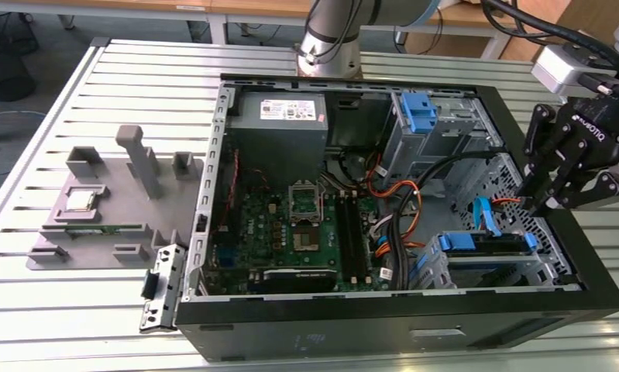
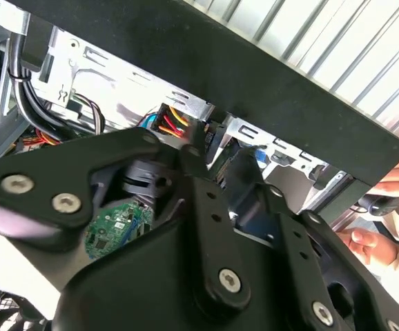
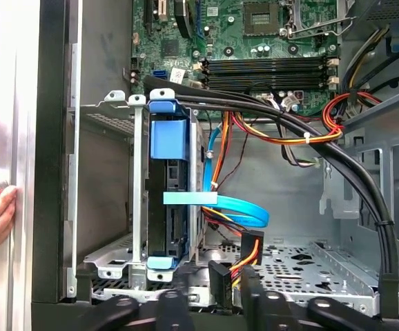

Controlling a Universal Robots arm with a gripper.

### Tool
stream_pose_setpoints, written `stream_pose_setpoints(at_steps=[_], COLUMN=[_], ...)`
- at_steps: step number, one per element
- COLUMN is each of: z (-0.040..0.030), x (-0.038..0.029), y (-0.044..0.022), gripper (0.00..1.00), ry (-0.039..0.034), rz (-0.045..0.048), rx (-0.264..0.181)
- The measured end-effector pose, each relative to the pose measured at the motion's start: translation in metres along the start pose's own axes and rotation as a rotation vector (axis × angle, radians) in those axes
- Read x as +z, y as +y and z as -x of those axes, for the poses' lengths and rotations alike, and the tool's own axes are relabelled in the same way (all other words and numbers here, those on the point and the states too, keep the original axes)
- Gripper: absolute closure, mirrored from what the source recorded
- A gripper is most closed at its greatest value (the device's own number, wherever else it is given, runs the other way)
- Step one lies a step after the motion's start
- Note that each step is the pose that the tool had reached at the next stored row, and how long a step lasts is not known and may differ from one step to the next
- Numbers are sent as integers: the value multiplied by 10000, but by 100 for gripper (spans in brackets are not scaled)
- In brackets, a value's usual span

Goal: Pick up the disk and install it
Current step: 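Insert the second disk wire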

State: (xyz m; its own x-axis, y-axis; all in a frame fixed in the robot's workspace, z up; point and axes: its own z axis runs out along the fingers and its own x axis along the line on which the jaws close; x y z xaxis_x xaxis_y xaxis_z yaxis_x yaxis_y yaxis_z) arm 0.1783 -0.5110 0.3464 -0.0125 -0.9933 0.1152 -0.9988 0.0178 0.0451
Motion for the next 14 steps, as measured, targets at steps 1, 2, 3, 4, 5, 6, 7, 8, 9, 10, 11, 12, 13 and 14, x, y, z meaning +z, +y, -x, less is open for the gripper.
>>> stream_pose_setpoints(at_steps=[1, 2, 3, 4, 5, 6, 7, 8, 9, 10, 11, 12, 13, 14], z=[0, 0, 0, 0, 0, 0, 0, 0, 0, 0, 0, 0, 0, 0], x=[0, 0, 0, 0, 0, 0, 0, 0, 0, 0, 0, 0, 0, 0], y=[0, 0, 0, 0, 0, 0, 0, 0, 0, 0, 0, 0, 0, 0], gripper=[60, 60, 67, 67, 67, 67, 69, 75, 80, 80, 80, 80, 80, 80], ry=[1, 2, 2, 4, 5, 6, 6, 8, 8, 9, 10, 11, 12, 14], rz=[0, 0, 0, 0, 0, 0, 0, 0, 0, 0, 0, 0, 0, 0], rx=[0, 0, 0, 0, 0, 0, 0, 0, 0, 1, 0, 0, 1, 1])
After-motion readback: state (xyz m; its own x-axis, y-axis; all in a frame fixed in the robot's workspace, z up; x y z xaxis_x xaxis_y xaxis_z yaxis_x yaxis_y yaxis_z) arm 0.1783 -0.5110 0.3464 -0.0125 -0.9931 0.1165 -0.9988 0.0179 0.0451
